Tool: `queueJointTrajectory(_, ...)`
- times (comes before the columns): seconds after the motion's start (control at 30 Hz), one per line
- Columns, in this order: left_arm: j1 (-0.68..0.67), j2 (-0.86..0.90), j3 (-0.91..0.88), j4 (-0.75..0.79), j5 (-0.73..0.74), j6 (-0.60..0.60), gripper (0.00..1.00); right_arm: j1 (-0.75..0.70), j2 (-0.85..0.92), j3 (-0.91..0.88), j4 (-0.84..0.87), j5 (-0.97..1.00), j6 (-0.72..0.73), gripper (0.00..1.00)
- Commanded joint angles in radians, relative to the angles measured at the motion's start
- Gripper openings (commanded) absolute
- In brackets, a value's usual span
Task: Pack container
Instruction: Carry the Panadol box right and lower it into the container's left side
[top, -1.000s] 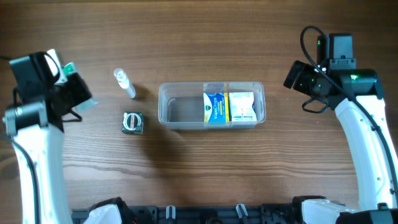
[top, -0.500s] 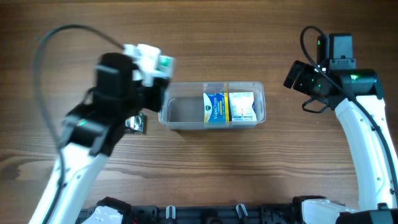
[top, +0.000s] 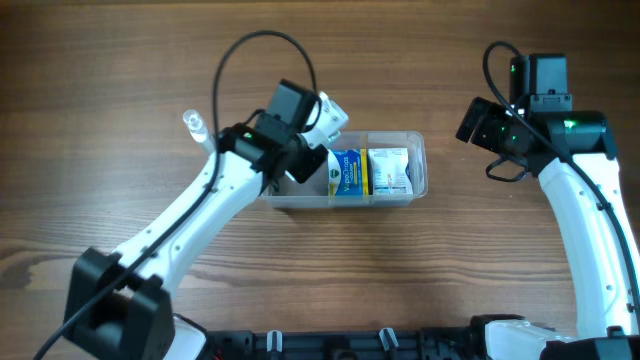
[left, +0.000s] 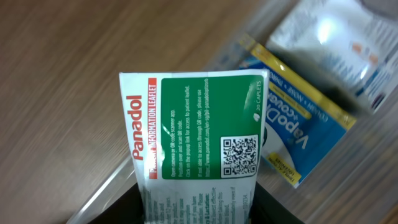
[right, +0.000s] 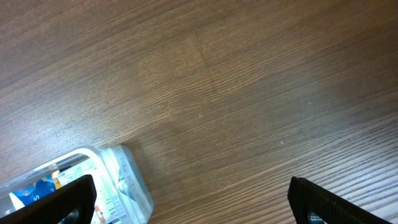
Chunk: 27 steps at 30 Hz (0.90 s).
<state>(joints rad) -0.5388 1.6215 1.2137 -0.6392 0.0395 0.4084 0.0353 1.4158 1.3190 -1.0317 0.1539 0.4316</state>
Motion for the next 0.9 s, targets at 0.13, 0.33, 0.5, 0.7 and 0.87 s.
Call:
queueJointTrajectory(0.13,-0.032,0.041,0.011,-0.087,-0.011,0.324,0.43,-0.004,0.006,0.01,0.003,0.003,-0.012,1.0)
queueJointTrajectory(0.33,-0.028,0.043,0.011,-0.138,-0.014,0.426,0.47,-0.004,0.006,0.01,0.003,0.004,-0.012,1.0)
queueJointTrajectory(0.5,-0.023,0.056,0.011,-0.105,-0.016,0.429,0.49,-0.004,0.006,0.01,0.003,0.004,-0.012,1.0)
queueJointTrajectory(0.7,-0.023,0.054,0.011,-0.102,-0.014,0.36,0.5,-0.004,0.007,0.01,0.003,0.004,-0.012,1.0)
queueJointTrajectory(0.87,-0.034,0.053,0.011,-0.106,-0.003,0.2,0.37,-0.004,0.007,0.01,0.003,0.003,-0.012,1.0)
